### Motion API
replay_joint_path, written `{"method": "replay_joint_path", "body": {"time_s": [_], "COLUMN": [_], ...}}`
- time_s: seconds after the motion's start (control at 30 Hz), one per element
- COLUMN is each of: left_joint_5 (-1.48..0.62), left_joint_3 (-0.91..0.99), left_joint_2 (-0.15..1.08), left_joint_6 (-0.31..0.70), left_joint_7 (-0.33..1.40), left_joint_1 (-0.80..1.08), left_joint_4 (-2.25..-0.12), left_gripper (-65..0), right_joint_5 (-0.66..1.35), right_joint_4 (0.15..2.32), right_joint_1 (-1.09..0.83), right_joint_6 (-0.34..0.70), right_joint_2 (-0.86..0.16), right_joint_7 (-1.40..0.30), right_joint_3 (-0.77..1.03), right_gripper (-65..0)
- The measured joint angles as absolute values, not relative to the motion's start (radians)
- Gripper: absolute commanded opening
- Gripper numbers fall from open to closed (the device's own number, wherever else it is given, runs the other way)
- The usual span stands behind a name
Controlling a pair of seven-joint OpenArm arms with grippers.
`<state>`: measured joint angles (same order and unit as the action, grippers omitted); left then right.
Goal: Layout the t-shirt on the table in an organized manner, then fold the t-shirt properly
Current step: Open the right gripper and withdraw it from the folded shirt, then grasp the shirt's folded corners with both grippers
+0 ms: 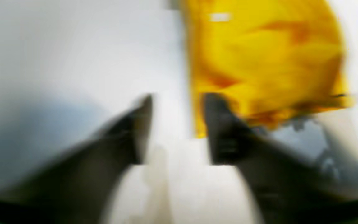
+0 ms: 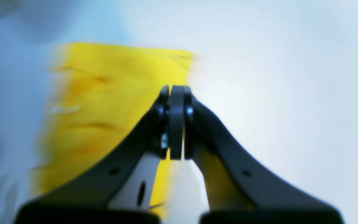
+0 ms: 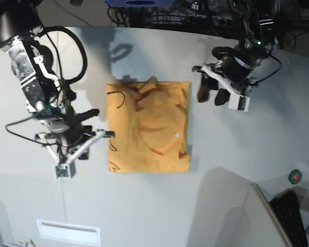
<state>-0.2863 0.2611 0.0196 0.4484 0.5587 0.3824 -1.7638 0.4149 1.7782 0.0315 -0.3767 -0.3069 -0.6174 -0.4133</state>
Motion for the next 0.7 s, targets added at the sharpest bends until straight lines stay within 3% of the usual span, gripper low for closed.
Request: {"method": "replay_joint_path", "body": {"time_s": [0.07, 0.1, 0.3, 0.7], "left_joint_5": [-0.295, -0.312, -0.549, -0.555], "left_joint_3": [0.212, 0.2, 0.26, 0.253], "left_joint_2": [0.012, 0.012, 0.025, 0.02], "left_joint_6": [0.464, 0.471, 0.44, 0.442], "left_joint_7": [0.557, 0.549, 0.542, 0.547], "left_joint_1": [0.368, 0.358, 0.308, 0.234], "left_joint_4": [-1.747, -1.719, -1.534, -1.38], "left_gripper": [-14.5, -12.5, -17.6, -21.9], "right_joint_5": [0.421, 0.428, 0.425, 0.426], "right_joint_4": [1.777, 1.777, 1.777, 1.777], "right_joint_1": [-0.013, -0.031, -0.077, -0.081], "right_joint_6": [-0.376, -0.37, -0.366, -0.366], "right_joint_2": [-0.319, -0.322, -0.347, -0.346], "right_joint_7": [-0.625, -0.628, -0.617, -0.617], "right_joint_3": [-0.391, -0.388, -0.379, -0.379], "right_gripper": [-65.0, -65.0, -65.0, -65.0]}}
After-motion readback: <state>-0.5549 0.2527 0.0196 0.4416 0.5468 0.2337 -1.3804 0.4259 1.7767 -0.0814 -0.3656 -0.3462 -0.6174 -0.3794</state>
